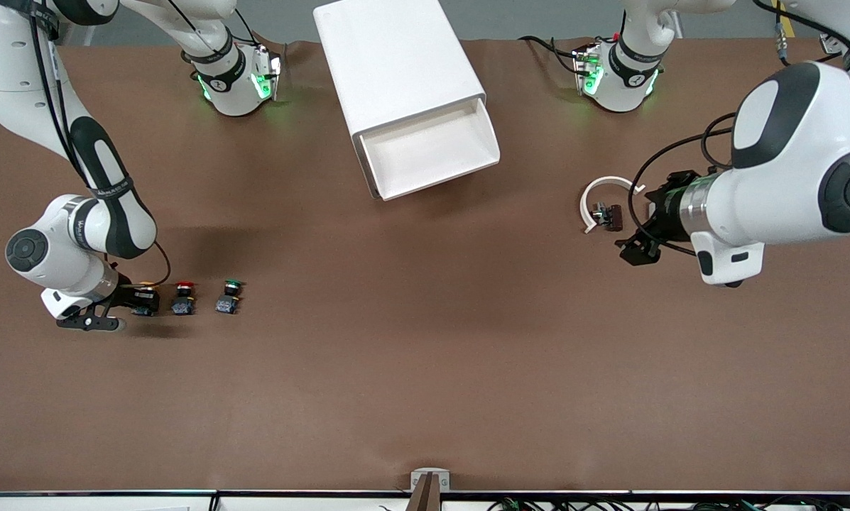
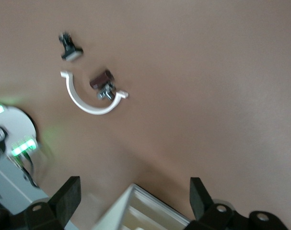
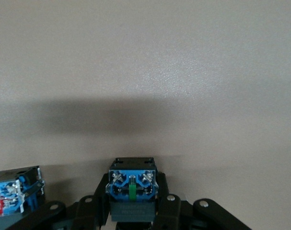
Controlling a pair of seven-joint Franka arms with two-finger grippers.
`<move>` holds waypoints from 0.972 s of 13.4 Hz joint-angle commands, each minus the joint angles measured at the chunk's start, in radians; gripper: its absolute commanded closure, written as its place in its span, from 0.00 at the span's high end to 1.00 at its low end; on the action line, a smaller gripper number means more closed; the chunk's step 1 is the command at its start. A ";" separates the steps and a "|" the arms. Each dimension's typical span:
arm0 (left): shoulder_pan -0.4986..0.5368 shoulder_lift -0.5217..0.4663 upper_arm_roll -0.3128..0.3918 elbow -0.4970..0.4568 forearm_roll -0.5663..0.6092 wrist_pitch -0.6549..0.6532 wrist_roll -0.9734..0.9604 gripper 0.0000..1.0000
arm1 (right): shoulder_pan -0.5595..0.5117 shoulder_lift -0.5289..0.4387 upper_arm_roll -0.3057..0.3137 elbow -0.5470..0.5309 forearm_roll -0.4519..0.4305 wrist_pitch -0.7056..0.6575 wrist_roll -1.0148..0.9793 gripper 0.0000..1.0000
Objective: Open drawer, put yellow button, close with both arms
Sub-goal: 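Carry the yellow button with the right gripper to the open drawer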
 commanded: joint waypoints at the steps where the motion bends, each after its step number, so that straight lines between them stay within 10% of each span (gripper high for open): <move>1: 0.049 -0.087 -0.007 -0.065 0.029 0.003 0.243 1.00 | -0.008 -0.046 0.008 0.046 -0.012 -0.146 -0.009 0.00; 6: 0.116 -0.167 -0.007 -0.117 0.034 0.002 0.563 1.00 | 0.055 -0.206 0.019 0.198 0.000 -0.631 0.173 0.00; 13: 0.125 -0.241 -0.009 -0.255 0.069 0.069 0.796 1.00 | 0.335 -0.468 0.019 0.198 0.135 -0.855 0.736 0.00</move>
